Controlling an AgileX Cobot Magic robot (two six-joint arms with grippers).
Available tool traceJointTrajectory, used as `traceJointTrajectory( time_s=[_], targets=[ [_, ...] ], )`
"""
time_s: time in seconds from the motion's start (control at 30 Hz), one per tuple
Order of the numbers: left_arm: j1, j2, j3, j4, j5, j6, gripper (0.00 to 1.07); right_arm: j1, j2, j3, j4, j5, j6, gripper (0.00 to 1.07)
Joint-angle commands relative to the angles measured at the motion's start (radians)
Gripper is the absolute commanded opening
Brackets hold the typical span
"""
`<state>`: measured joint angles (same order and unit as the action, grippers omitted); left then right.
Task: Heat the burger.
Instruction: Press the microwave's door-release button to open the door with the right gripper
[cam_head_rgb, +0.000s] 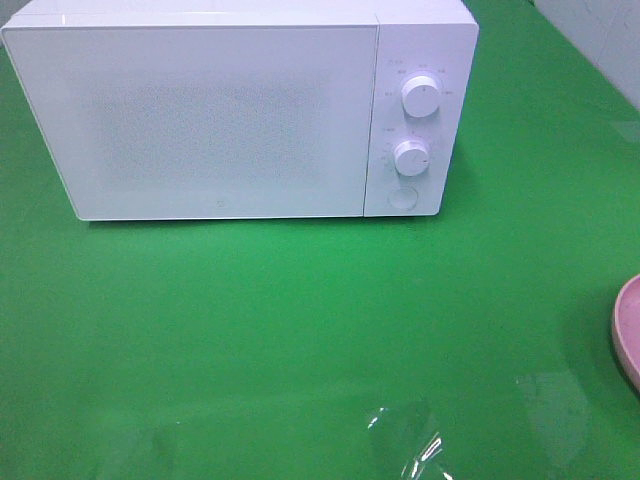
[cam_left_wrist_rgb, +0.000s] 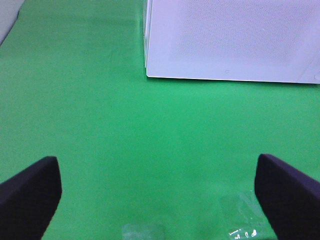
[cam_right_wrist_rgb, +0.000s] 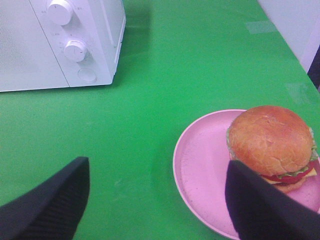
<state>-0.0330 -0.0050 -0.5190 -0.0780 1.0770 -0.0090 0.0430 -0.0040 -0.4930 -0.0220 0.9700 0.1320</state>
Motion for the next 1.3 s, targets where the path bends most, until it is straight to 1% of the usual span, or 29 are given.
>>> traceJointTrajectory(
  time_s=[0.03,0.5,0.63,0.67,0.8,0.83,0.93,1.07,1.27,1.3],
  targets=[
    [0.001,-0.016,0.003,-0.004,-0.01,-0.001,0.96,-0.002,-0.025,0.002,0.003,-0.011,0.0,0.73],
    [0.001,-0.016,0.003,-0.004,-0.01,-0.001,0.96,-0.002,-0.025,0.002,0.003,-0.012,0.0,0.73],
    [0.001,-0.016,0.003,-0.004,-0.01,-0.001,0.96,-0.002,-0.02,-0.015,0.003,-0.014,0.0,0.73],
    [0.001,-0.016,0.003,-0.004,-0.01,-0.001,0.96,-0.002,0.01,-0.042,0.0,-0.019,0.0,0.73],
    [0.001,-0.016,0.003,-0.004,-0.01,-0.001,0.96,-0.002,0.06,-0.053,-0.002,-0.045,0.0,0.73],
    [0.001,-0.016,0.003,-0.004,-0.01,-0.001,0.96,-0.002,0.097,-0.053,-0.001,-0.079,0.0,0.73],
    [0.001,-0.016,0.003,-0.004,-0.01,-0.001,0.96,-0.002,0.114,-0.053,-0.001,-0.1,0.0,0.73],
    [0.001,-0.016,0.003,-0.004,-0.01,-0.001,0.96,-0.002,0.21,-0.051,-0.001,-0.234,-0.001,0.73],
    [0.001,-0.016,0.003,-0.004,-0.01,-0.001,0.96,-0.002,0.299,-0.051,-0.002,-0.323,-0.001,0.73],
    [0.001,-0.016,0.003,-0.004,-0.01,-0.001,0.96,-0.002,0.339,-0.051,-0.003,-0.355,-0.001,0.73]
  ],
)
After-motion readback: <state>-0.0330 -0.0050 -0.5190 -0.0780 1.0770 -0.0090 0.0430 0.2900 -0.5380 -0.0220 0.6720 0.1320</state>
